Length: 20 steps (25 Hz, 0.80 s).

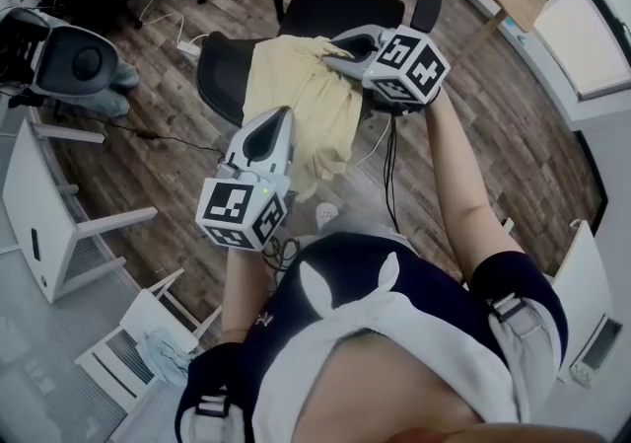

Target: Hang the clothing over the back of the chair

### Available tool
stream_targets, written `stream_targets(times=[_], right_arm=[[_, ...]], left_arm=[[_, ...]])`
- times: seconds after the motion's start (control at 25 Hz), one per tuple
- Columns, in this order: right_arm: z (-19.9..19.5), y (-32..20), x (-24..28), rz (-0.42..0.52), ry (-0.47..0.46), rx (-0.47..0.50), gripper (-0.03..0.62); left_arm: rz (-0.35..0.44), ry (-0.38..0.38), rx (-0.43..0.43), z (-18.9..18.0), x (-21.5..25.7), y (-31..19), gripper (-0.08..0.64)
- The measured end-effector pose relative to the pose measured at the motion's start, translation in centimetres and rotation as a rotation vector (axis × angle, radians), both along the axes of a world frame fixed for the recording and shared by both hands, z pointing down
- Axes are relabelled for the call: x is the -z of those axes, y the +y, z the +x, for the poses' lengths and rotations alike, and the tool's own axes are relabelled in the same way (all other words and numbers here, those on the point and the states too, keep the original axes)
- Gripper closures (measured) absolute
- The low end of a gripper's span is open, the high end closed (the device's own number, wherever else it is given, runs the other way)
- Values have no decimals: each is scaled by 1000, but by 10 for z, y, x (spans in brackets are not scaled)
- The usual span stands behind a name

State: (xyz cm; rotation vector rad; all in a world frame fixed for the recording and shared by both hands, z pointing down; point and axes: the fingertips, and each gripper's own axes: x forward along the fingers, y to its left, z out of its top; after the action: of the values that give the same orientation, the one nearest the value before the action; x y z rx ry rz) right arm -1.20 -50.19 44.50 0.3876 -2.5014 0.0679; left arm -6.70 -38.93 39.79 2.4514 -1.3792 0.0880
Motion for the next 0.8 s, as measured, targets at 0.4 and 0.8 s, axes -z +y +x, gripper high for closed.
stream_targets(times=[0.4, 0.8], right_arm=[[2, -1, -14, -83, 3, 23, 479], [6, -6, -5, 21, 35, -17, 434]], left_arm=[[-6, -7, -4, 0, -2, -1, 554], [-15, -12, -17, 1, -3, 0, 554]])
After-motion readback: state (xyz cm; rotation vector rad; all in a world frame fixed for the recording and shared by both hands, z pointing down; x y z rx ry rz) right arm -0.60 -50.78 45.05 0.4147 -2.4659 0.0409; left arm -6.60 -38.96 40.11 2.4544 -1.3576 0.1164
